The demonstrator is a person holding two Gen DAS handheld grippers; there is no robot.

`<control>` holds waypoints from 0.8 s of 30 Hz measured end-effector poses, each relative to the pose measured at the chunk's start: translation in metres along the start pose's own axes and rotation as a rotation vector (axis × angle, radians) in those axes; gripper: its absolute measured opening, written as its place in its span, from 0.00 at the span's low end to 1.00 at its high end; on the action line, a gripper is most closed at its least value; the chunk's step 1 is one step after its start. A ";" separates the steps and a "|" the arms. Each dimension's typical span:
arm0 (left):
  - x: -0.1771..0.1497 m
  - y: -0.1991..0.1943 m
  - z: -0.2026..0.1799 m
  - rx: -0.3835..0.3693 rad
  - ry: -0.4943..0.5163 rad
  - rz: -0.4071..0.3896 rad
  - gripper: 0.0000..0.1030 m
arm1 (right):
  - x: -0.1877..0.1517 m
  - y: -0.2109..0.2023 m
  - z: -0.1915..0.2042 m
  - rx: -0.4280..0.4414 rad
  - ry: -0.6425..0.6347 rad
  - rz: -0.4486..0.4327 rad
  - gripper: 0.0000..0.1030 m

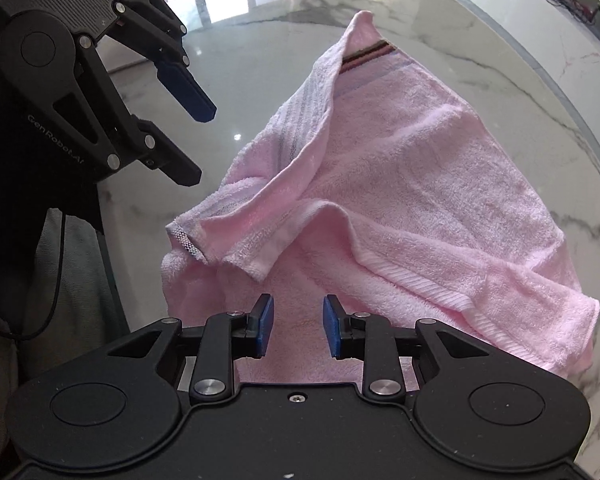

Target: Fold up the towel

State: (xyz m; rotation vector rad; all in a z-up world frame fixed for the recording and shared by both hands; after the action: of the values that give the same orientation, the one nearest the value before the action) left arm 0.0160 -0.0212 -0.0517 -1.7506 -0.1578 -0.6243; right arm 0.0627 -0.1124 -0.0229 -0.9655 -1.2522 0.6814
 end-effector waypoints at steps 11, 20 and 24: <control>0.024 0.011 -0.007 -0.113 -0.104 -0.022 0.41 | 0.014 0.003 0.019 0.128 0.002 -0.073 0.19; 0.032 0.010 -0.009 -0.116 -0.135 0.010 0.42 | 0.017 -0.002 0.030 0.149 -0.012 -0.077 0.19; 0.034 0.010 -0.007 -0.124 -0.199 0.058 0.43 | 0.019 -0.006 0.032 0.145 -0.019 -0.088 0.19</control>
State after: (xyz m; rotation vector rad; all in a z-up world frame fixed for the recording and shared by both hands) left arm 0.0466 -0.0376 -0.0428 -1.9298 -0.2092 -0.4240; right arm 0.0351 -0.0921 -0.0080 -0.7822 -1.2365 0.7040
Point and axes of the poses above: each gripper's, at about its wrist camera, not at the fingertips, and y roughly the way its jaws point, z to its left, x to its top, the point moved 9 cm from there along y, roughly the way its jaws point, and after that the axes turned 11 degrees about -z, right-handed, at the moved point
